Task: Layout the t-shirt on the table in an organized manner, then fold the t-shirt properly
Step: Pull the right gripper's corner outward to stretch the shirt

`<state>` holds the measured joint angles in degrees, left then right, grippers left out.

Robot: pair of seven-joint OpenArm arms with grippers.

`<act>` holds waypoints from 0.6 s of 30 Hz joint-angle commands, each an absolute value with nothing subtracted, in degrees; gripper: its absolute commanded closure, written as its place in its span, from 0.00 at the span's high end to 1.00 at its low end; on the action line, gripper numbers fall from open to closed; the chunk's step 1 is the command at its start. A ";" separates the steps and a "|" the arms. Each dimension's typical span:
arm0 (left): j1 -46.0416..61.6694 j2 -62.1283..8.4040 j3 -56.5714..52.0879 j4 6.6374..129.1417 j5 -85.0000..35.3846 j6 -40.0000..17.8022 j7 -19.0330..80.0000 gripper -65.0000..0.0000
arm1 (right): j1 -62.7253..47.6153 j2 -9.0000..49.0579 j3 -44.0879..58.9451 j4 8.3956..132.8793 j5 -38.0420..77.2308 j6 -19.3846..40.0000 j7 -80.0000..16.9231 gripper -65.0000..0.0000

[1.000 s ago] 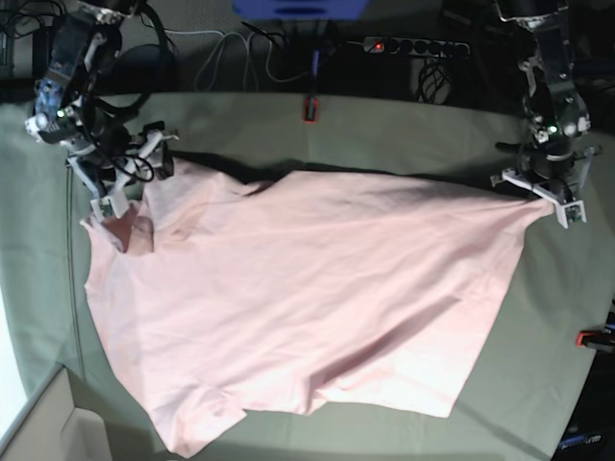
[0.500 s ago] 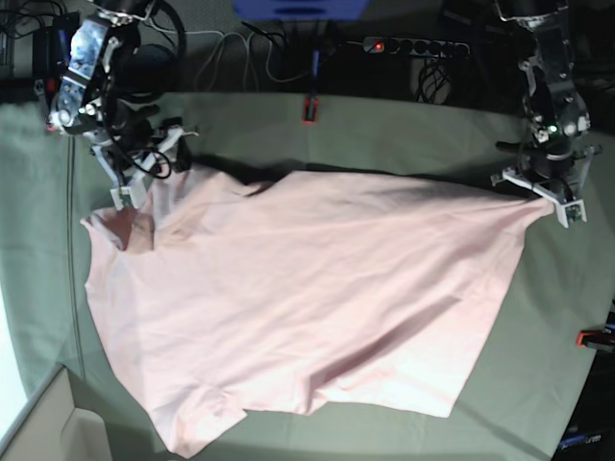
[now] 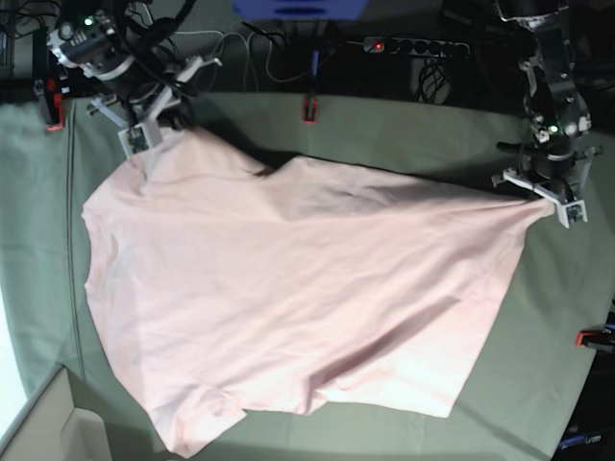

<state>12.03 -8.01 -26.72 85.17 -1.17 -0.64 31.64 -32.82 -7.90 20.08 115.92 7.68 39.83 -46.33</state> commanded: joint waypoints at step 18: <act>13.23 -8.22 -26.68 92.53 -0.84 -0.31 30.55 0.00 | -43.74 -1.45 25.63 117.14 7.52 40.00 -45.23 0.00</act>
<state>13.52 -7.66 -26.48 91.77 -1.15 -1.04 31.86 -43.09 -1.83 25.28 116.36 7.46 39.83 -45.50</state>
